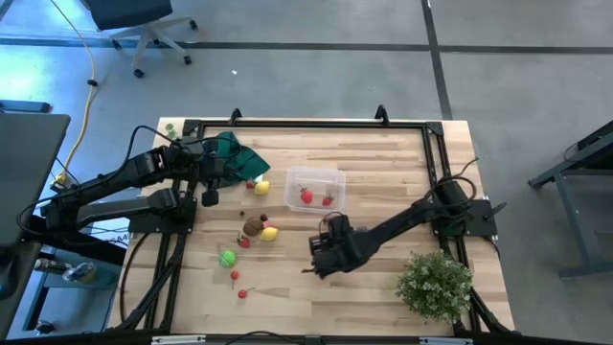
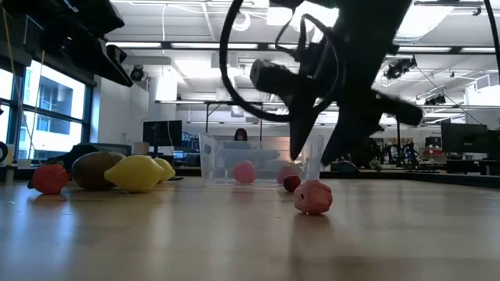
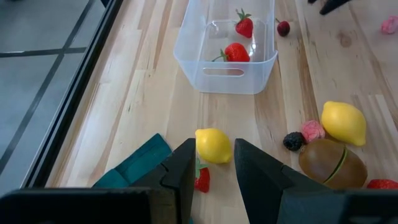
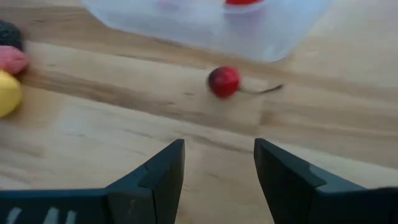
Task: Pick and placing Produce into tupperware
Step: Put the top red cherry into the transparent bin
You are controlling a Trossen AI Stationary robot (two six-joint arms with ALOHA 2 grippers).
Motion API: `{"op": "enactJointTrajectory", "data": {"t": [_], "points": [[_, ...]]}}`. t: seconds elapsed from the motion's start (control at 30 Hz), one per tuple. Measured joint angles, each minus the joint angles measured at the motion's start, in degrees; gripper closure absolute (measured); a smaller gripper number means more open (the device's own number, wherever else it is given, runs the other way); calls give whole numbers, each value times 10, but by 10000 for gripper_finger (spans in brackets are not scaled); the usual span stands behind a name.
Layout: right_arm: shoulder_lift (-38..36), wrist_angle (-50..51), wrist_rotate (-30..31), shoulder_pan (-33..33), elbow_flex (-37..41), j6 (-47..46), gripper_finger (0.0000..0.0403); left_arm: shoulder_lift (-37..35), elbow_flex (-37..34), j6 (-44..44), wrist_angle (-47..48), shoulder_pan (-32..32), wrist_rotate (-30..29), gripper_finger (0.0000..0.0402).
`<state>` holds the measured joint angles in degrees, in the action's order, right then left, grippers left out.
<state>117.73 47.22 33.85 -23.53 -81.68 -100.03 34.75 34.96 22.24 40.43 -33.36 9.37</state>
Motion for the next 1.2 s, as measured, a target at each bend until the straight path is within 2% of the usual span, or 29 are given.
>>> {"op": "enactJointTrajectory", "data": {"t": [0.13,0.37,0.43,0.67,0.77,1.2], "points": [[0,-76,10,3,42,37,217,0,0,0,0,0,0,302],[0,-115,147,-5,68,96,217,0,0,0,0,0,0,302],[0,-125,165,-6,74,118,217,0,0,0,0,0,0,302],[0,-265,154,-1,118,185,217,0,0,0,0,0,0,302],[1,-296,149,0,130,205,217,0,0,0,0,0,0,302],[1,-263,126,23,132,192,217,0,0,0,0,0,0,302]]}}
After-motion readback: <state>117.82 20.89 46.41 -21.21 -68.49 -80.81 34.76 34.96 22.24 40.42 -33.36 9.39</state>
